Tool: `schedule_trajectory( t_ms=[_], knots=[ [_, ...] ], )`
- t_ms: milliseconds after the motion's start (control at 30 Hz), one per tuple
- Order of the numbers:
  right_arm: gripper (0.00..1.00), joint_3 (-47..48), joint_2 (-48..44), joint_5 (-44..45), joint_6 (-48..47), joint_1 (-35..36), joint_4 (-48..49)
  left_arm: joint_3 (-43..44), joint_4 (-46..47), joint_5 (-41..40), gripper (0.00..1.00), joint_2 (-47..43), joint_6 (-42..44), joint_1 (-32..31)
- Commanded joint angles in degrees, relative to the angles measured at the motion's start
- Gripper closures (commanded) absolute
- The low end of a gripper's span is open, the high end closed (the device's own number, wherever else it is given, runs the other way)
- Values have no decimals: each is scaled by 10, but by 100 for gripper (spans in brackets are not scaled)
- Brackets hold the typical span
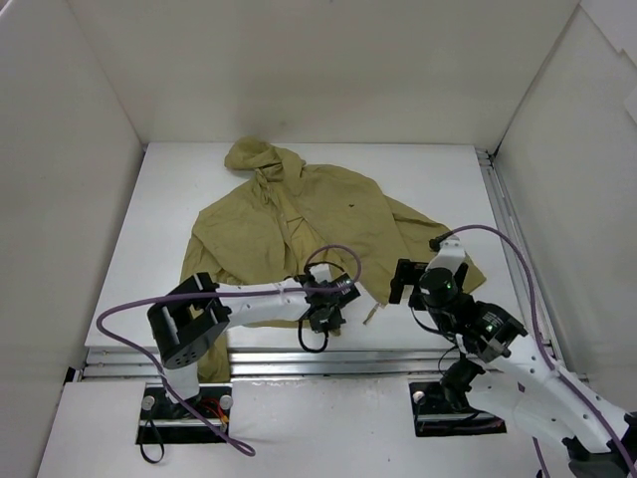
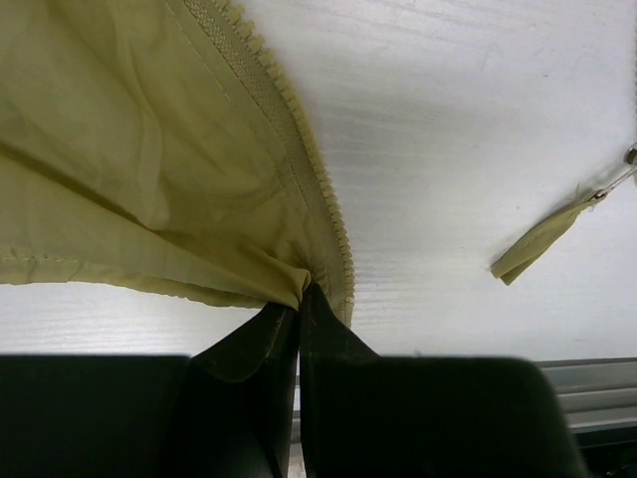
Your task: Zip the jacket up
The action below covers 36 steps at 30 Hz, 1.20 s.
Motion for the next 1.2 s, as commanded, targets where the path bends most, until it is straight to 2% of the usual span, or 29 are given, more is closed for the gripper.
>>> schedule_trajectory(
  t_ms=[0, 167, 233, 333, 367, 467, 600, 800, 833, 933, 1167],
  knots=[
    [3, 21, 53, -15, -12, 1, 25, -28, 20, -28, 100, -29, 22, 3],
    [6, 63, 122, -45, -21, 0, 1, -79, 47, -53, 100, -97, 42, 3],
    [13, 90, 152, -45, -17, 0, -17, -94, 54, -59, 100, -121, 44, 3],
    [30, 117, 201, -32, -8, -4, -40, -124, 72, -62, 100, -150, 54, 3],
    [38, 122, 214, -35, -4, -12, -47, -137, 84, -62, 100, -156, 56, 3],
    [53, 131, 268, -62, -15, -30, -45, -161, 98, -67, 100, -185, 63, 3],
    [61, 141, 354, -69, -53, -45, -45, -197, 120, -70, 100, -224, 76, 3],
    [79, 147, 431, -92, -68, -64, -29, -228, 139, -68, 100, -261, 94, 3],
    [84, 147, 438, -96, -67, -62, -26, -235, 141, -72, 100, -263, 93, 3],
    [92, 141, 470, -103, -63, -67, -11, -250, 148, -80, 100, -276, 92, 3],
    [100, 115, 531, -134, -52, -67, 42, -283, 171, -89, 100, -308, 80, 8]
  ],
)
